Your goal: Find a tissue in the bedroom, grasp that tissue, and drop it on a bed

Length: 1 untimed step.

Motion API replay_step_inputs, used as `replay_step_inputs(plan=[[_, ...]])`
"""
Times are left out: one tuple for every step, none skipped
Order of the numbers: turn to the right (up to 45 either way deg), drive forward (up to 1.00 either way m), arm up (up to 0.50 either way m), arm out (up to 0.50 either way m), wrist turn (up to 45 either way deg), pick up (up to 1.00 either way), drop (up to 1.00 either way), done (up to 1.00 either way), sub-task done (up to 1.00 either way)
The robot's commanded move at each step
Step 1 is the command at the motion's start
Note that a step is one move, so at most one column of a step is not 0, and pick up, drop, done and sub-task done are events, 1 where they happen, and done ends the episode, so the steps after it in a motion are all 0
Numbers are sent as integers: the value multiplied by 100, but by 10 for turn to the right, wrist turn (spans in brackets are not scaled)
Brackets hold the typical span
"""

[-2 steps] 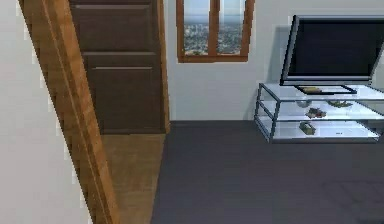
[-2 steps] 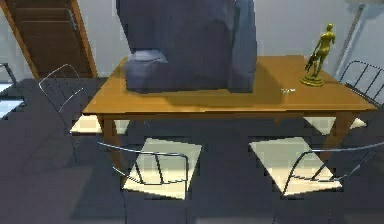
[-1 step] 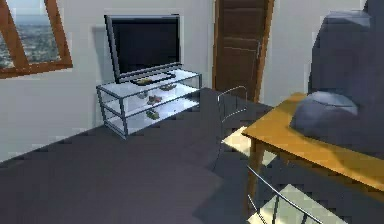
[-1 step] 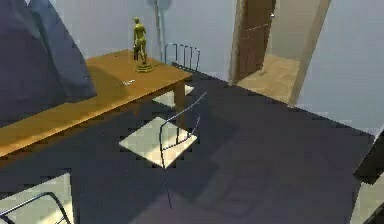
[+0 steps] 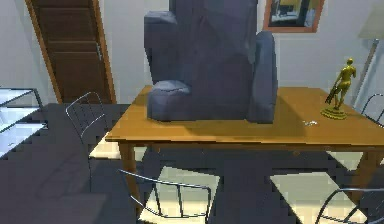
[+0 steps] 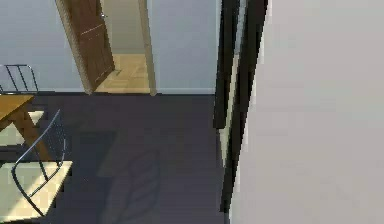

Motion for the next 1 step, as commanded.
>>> replay_step_inputs(plan=[[0, 10, 0, 0, 0, 0, 0, 0, 0]])
